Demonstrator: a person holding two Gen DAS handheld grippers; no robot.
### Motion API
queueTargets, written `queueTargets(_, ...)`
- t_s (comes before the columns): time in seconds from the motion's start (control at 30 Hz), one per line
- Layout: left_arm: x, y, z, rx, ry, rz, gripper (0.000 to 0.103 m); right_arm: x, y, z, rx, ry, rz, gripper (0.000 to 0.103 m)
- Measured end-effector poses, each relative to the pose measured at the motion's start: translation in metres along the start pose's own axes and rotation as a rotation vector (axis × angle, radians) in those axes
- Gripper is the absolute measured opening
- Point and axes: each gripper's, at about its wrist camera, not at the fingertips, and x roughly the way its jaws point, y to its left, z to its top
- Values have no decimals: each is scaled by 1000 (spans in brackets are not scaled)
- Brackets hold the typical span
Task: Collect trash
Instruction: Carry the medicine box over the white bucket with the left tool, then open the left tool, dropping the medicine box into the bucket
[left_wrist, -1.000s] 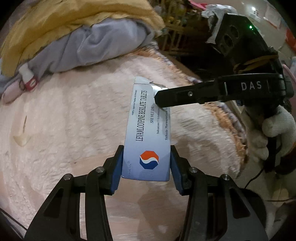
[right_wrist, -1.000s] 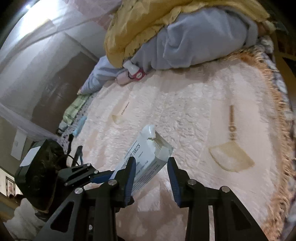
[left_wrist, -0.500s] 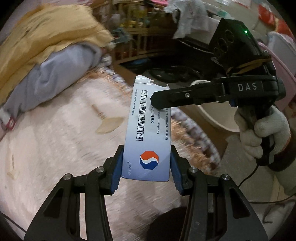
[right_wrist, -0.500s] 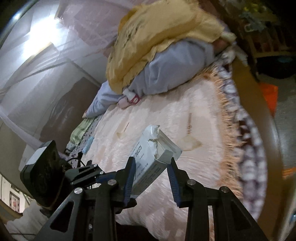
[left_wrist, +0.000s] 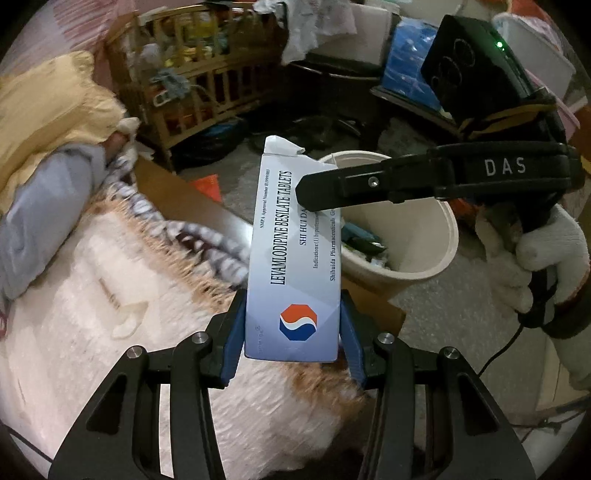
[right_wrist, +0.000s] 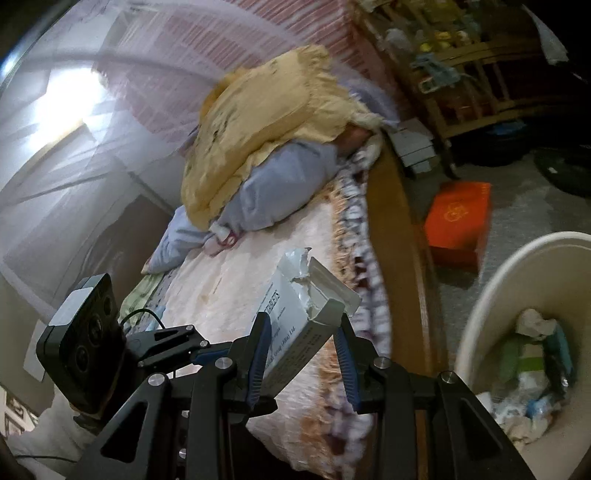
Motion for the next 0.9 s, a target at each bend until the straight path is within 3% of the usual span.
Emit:
queueTargets(0.63, 62, -68, 51, 83, 36, -95, 44, -70, -69, -8, 93, -88, -139, 34)
queueTargets(0.87, 87, -90, 68, 90, 32, -86, 46, -93, -93, -8, 111, -112, -257, 33)
queueTargets(0.9, 90, -90, 69, 84, 32, -95, 49, -96, -97, -8, 113, -117, -284, 33)
